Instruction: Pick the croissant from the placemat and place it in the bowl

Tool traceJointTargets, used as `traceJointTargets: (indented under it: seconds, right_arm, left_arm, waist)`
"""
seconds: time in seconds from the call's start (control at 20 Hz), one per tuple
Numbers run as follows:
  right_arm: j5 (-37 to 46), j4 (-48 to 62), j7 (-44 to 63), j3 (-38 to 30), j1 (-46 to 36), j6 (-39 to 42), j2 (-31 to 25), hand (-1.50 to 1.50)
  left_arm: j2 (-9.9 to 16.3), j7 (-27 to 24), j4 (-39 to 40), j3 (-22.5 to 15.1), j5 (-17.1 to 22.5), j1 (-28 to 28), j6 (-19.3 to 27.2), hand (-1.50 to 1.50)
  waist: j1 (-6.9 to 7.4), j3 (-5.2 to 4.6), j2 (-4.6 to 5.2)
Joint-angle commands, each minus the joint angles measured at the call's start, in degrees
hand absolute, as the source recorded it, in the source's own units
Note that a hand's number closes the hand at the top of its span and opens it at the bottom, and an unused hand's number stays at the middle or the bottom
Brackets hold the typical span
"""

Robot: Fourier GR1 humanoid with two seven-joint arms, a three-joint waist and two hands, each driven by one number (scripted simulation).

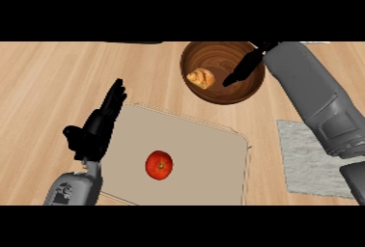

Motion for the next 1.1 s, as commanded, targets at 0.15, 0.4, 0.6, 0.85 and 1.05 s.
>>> traceJointTargets:
  seconds: [0.15, 0.4, 0.6, 0.85, 1.05]
  right_arm:
    - [-4.9, 4.8, 0.2, -4.6, -2.8, 15.5, -5.4, -1.5]
    - [-7.7, 5.9, 3.7, -6.6, -2.5, 21.7, -7.6, -1.5]
    - [-7.6, 3.8, 2.3, -5.7, 0.6, 26.5, -9.4, -1.5]
    - [-9.4, 1.7, 4.6, -6.3, 0.8, 30.7, -12.1, -1.5]
    - [-9.6, -0.7, 4.1, -5.4, 3.7, 30.2, -12.5, -1.5]
  left_arm:
    - [-1.4, -1.7, 1.0, -1.1, -1.6, -0.2, 1.4, 0.0]
    - [-0.1, -0.5, -0.2, -0.1, 0.5, 0.3, -0.8, 0.0]
    - [0.2, -0.8, 0.0, 0.2, -0.3, -0.7, -0.2, 0.0]
    - [0.9, 0.7, -0.3, 0.9, 1.1, -2.5, -1.6, 0.0]
    - [-0.2, -0.9, 0.6, -0.2, 0.0, -1.1, -0.7, 0.0]
  waist:
    - [0.14, 0.01, 0.38]
    - [1.46, 0.08, 0.66]
    - [0.51, 0.14, 0.64]
    - [1.29, 0.25, 1.24]
    - [1.49, 0.31, 1.45]
